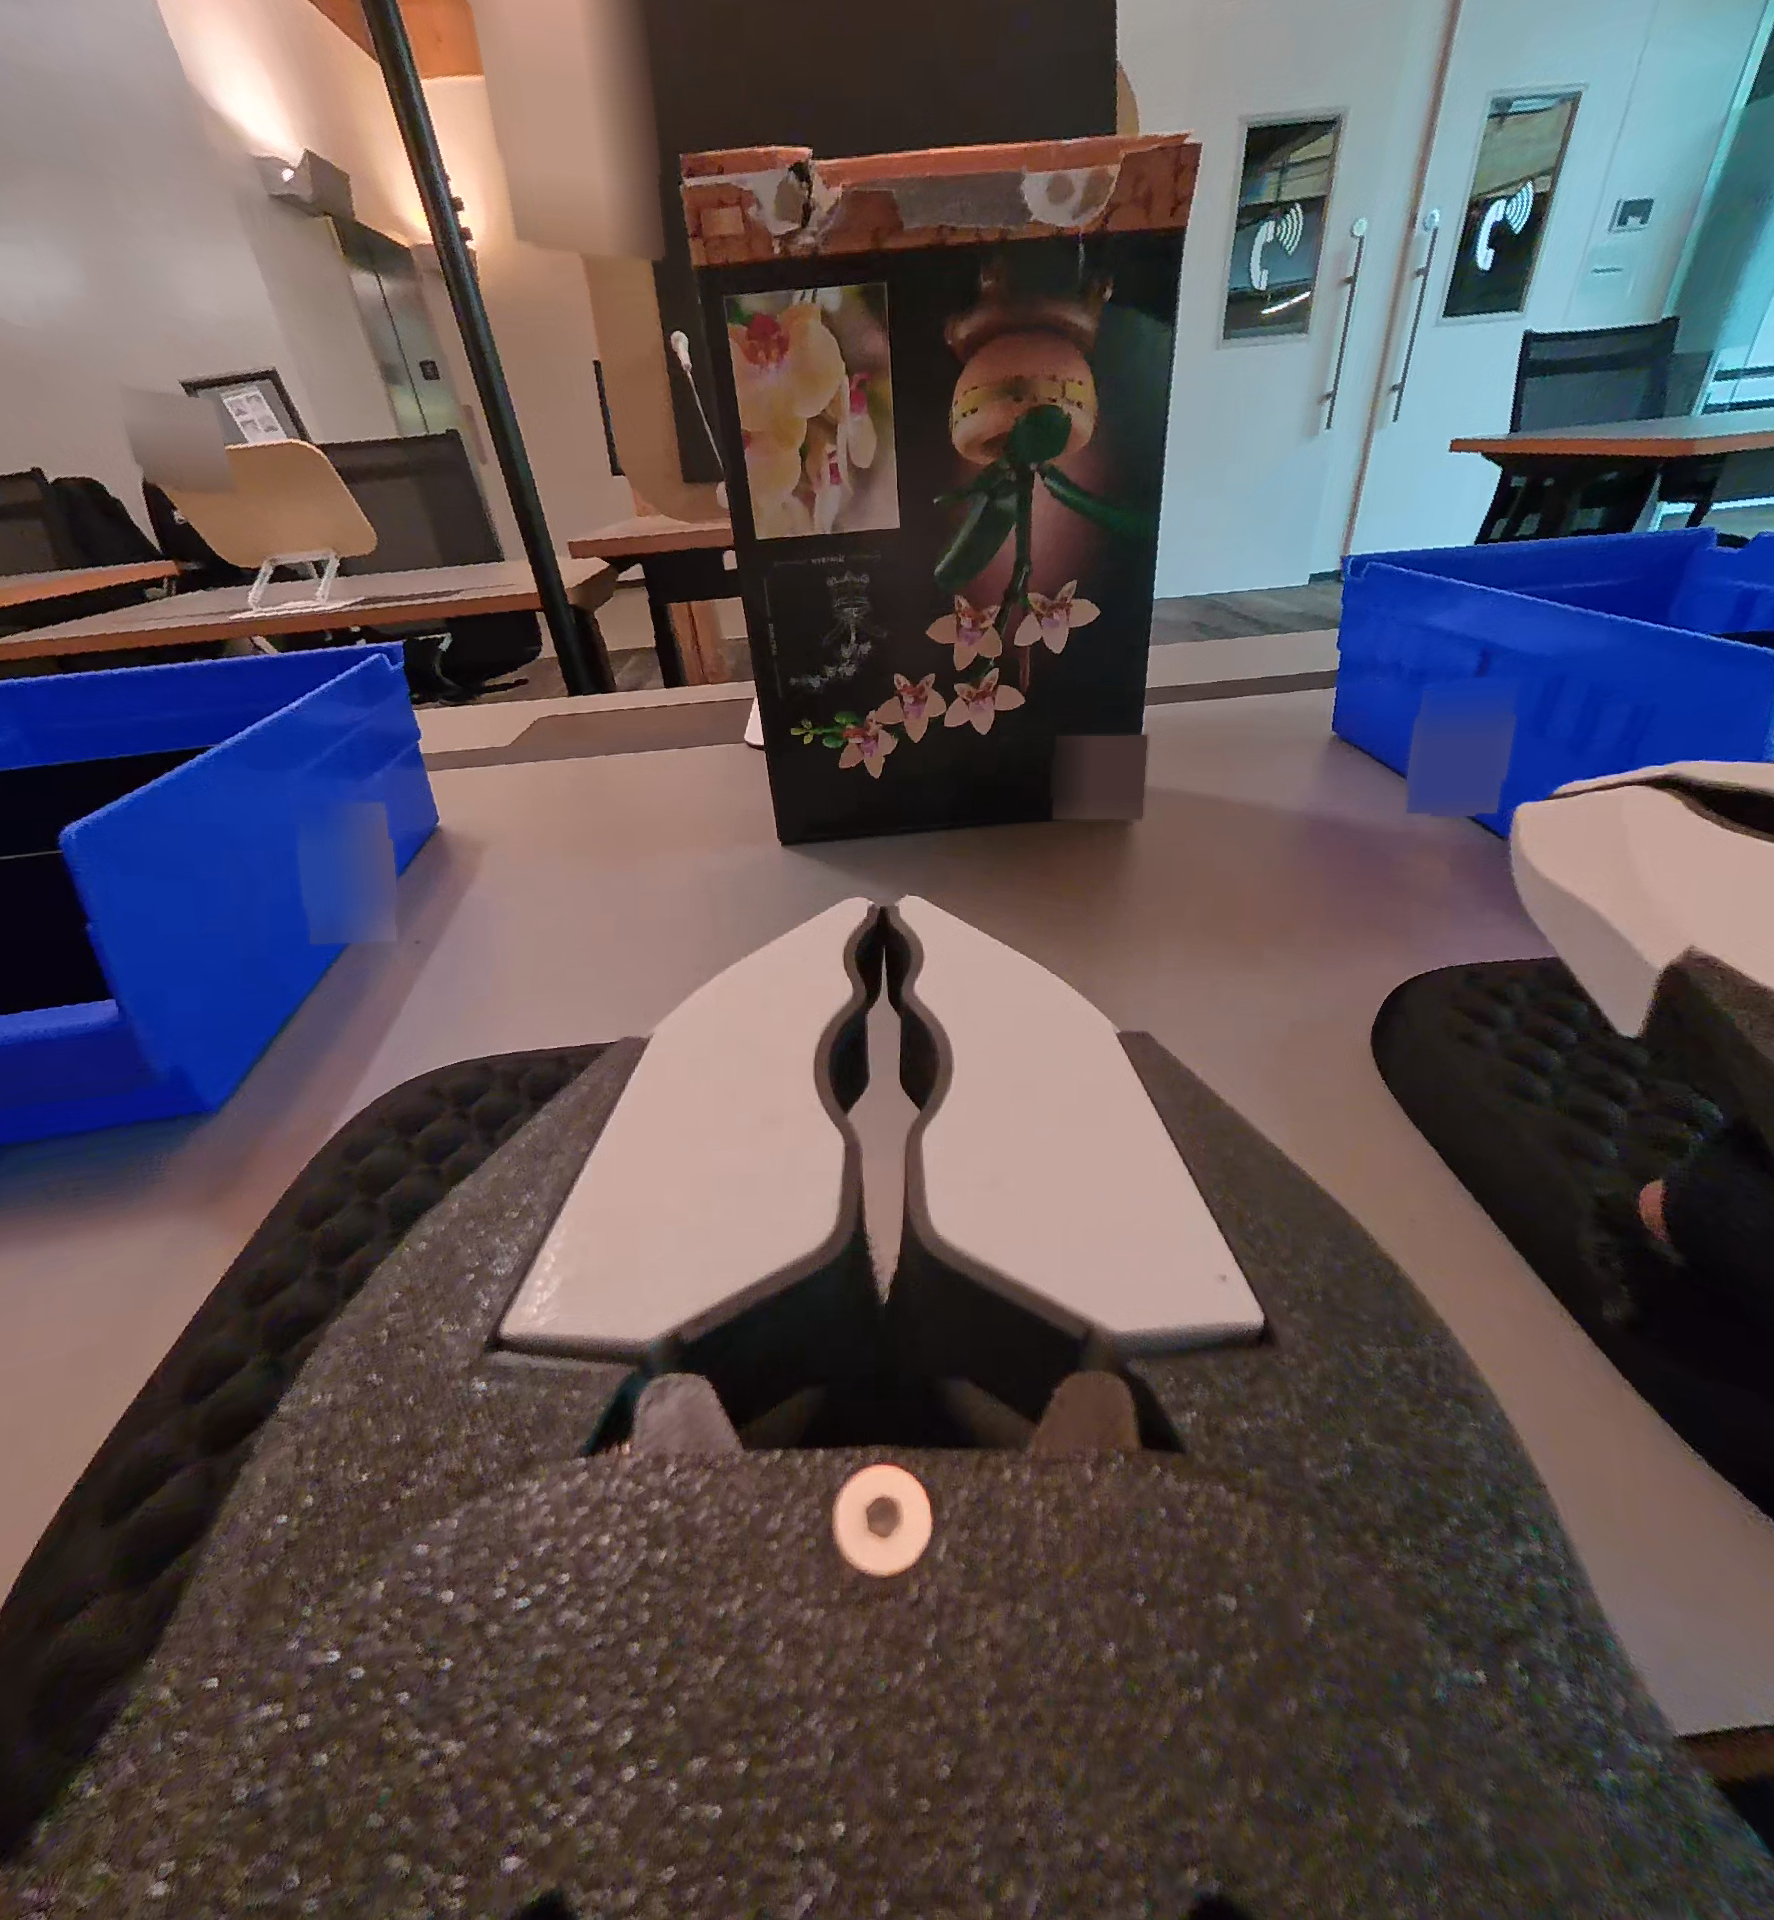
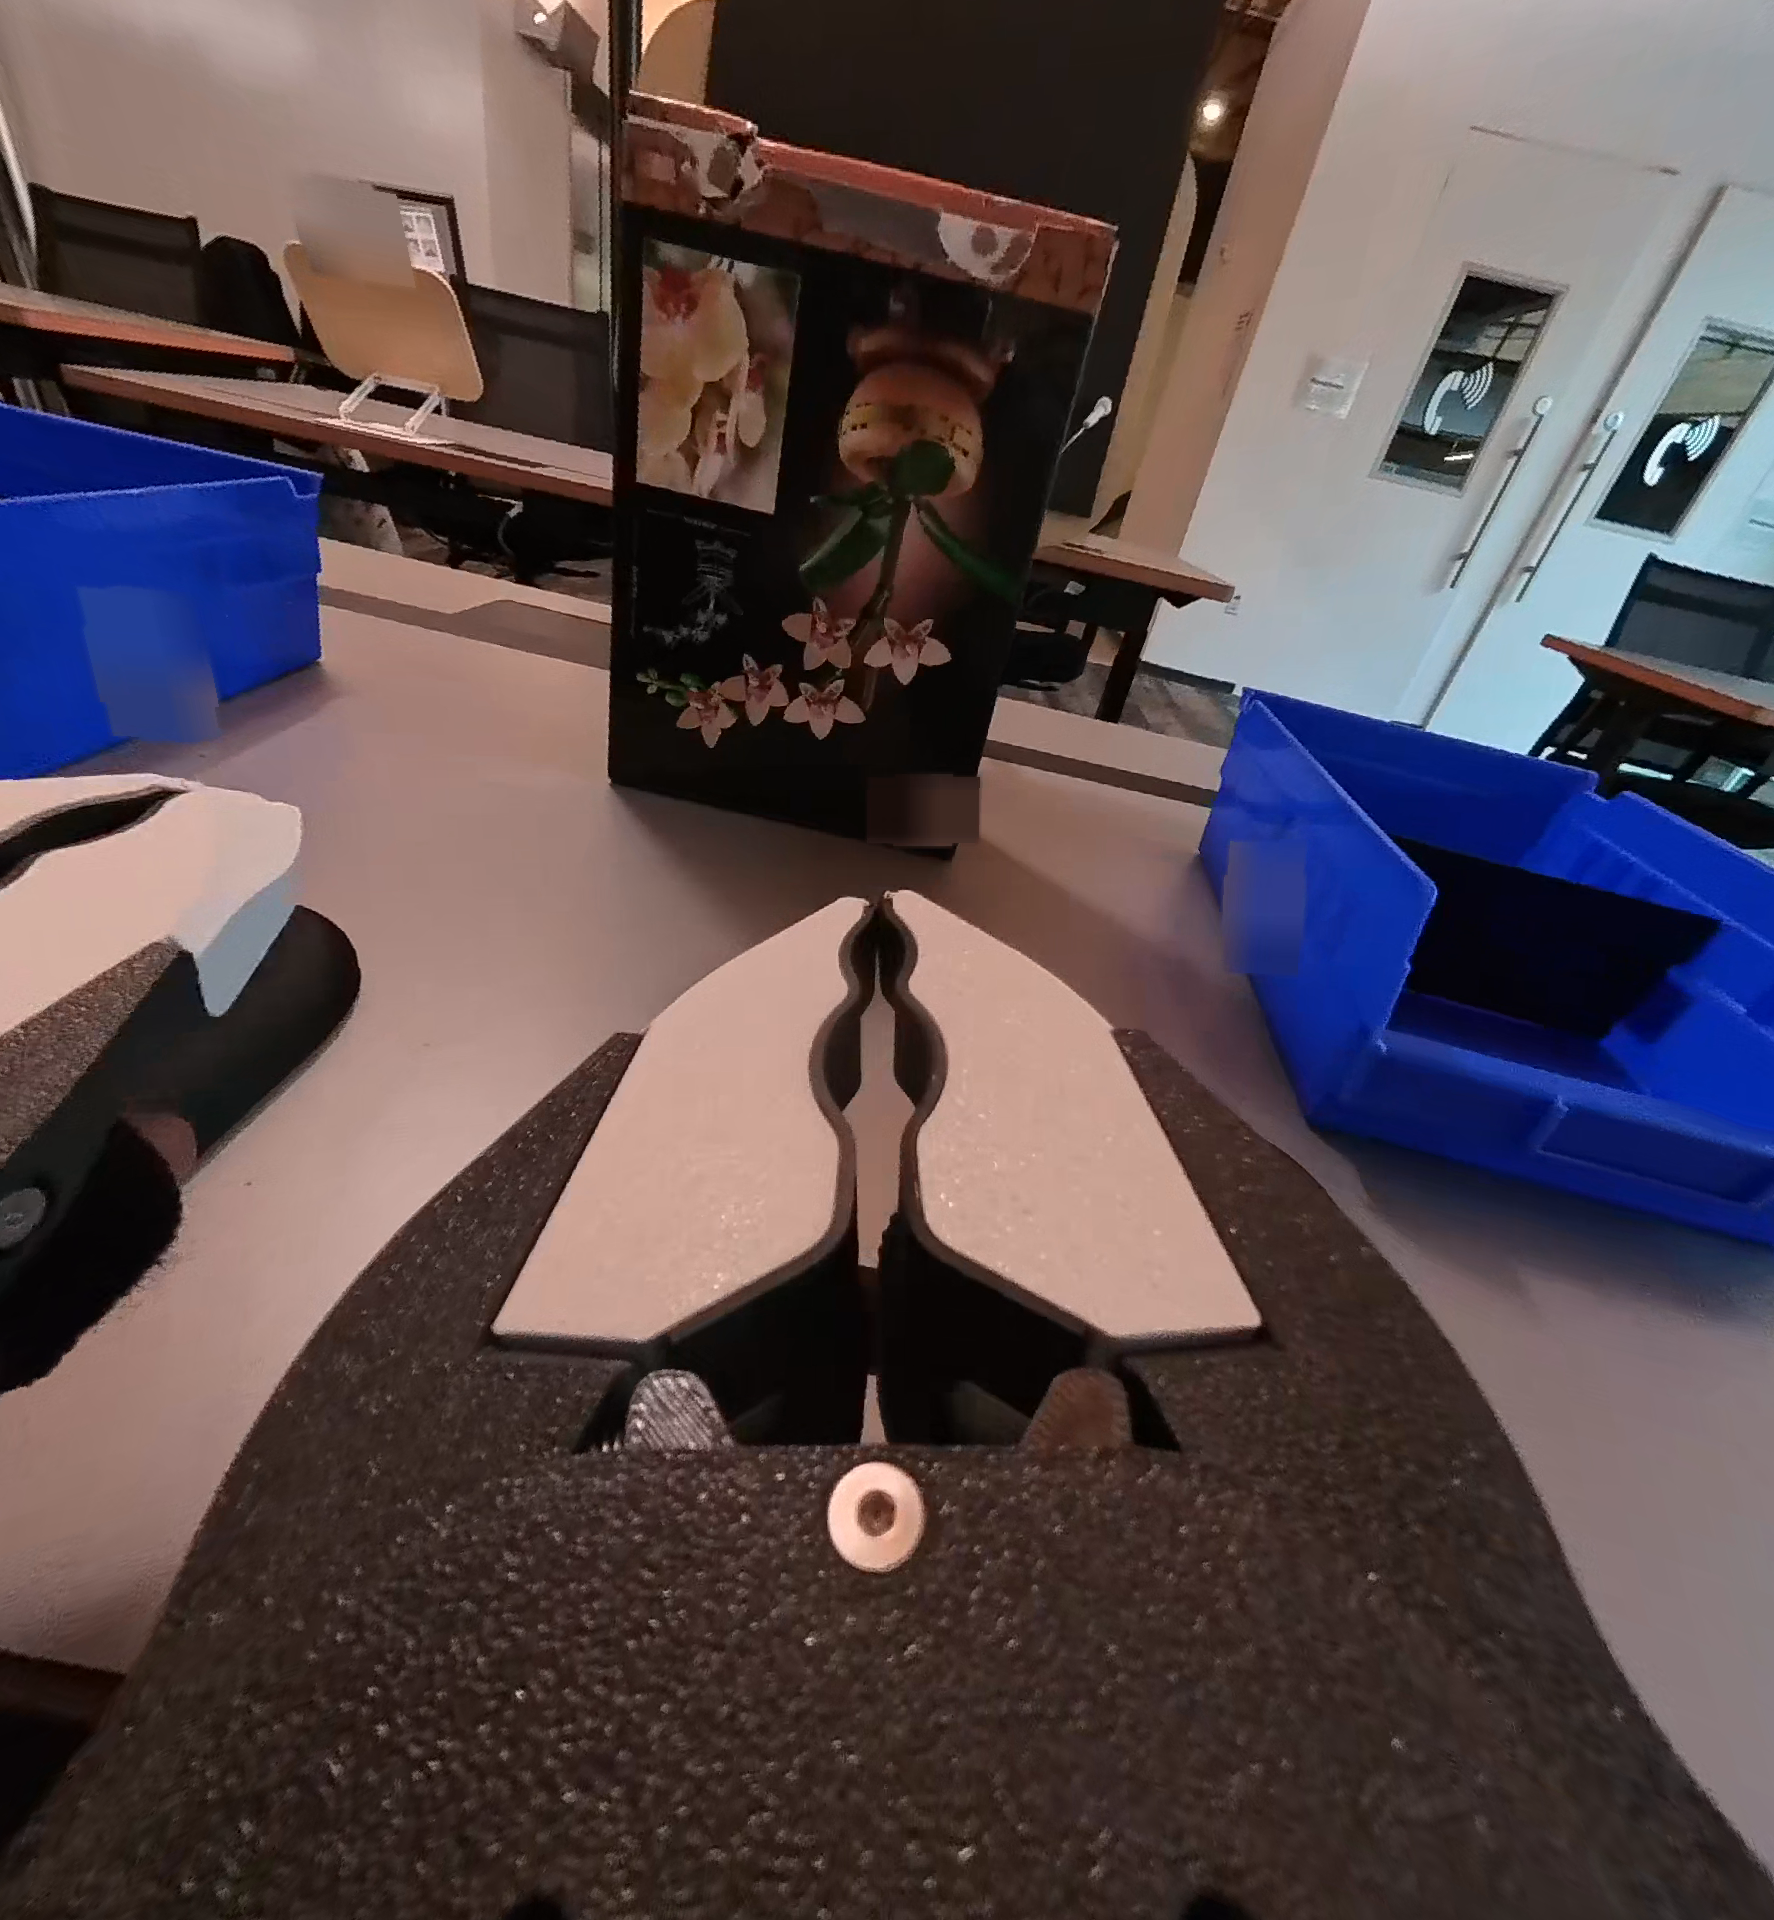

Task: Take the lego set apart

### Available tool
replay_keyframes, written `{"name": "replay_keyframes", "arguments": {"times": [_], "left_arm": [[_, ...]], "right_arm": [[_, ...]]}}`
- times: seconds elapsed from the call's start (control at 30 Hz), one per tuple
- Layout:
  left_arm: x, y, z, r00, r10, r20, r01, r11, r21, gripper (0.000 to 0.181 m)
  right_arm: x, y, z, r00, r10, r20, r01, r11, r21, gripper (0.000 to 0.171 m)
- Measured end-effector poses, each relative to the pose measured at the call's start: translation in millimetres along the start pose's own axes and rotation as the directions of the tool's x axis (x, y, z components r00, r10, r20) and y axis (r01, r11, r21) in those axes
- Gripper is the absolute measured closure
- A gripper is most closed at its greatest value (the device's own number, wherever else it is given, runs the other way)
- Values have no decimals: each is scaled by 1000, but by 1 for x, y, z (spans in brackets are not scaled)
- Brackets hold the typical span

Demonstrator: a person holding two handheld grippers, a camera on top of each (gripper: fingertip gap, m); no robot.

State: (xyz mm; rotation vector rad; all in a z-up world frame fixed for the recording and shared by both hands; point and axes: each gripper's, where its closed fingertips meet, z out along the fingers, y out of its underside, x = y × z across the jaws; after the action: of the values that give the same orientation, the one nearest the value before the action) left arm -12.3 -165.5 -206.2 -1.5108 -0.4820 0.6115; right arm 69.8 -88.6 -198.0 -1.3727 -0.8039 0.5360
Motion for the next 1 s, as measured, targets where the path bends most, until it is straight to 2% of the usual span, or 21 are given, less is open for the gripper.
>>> {"name": "replay_keyframes", "arguments": {"times": [0.17, 0.2, 0.23, 0.27, 0.3, 0.37, 0.47, 0.7, 0.73, 0.77, 0.8, 0.9, 1.0], "left_arm": [[0, -2, -1, 999, -25, -25, 25, 1000, 9, 181], [0, -3, -1, 999, -40, -24, 40, 999, 11, 179], [-2, -4, -1, 998, -52, -18, 53, 999, 15, 153], [-4, -4, -1, 998, -61, -7, 61, 998, 15, 121], [-6, -4, -1, 998, -65, 7, 65, 998, 10, 101], [-8, -3, 0, 998, -67, 19, 67, 998, -4, 74], [-11, -2, 1, 997, -70, 29, 70, 998, -10, 56], [-10, -1, 1, 998, -55, 17, 56, 998, -4, 58], [-7, -3, 0, 999, -40, -7, 40, 999, 13, 74], [-2, -6, -2, 999, -19, -50, 21, 999, 39, 128], [1, -6, -3, 997, -7, -72, 10, 999, 41, 181], [4, -2, -1, 997, -17, -80, 17, 1000, -5, 181], [1, -4, 0, 999, 5, -48, -5, 1000, -2, 181]], "right_arm": [[-2, -3, -2, 1000, -6, 13, 6, 1000, 21, 171], [-2, -3, -2, 1000, -4, 12, 4, 1000, 22, 153], [-3, -3, -1, 1000, -2, 13, 2, 1000, 19, 124], [-2, -3, 0, 1000, 3, 8, -3, 1000, 10, 107], [0, -2, 1, 1000, 12, -1, -12, 1000, 2, 90], [3, 0, 3, 1000, 26, -16, -26, 1000, -16, 63], [11, 3, 4, 997, 38, -67, -40, 999, -35, 48], [12, 5, 3, 997, 43, -59, -46, 998, -44, 53], [9, 5, 2, 998, 40, -41, -42, 998, -46, 72], [3, 3, 0, 1000, 23, 9, -23, 999, -33, 137], [-5, 0, -1, 997, 12, 72, -11, 1000, -13, 171], [-15, 9, 2, 987, 60, 147, -47, 995, -89, 171], [-11, 11, 3, 992, 34, 120, -23, 996, -89, 171]]}}
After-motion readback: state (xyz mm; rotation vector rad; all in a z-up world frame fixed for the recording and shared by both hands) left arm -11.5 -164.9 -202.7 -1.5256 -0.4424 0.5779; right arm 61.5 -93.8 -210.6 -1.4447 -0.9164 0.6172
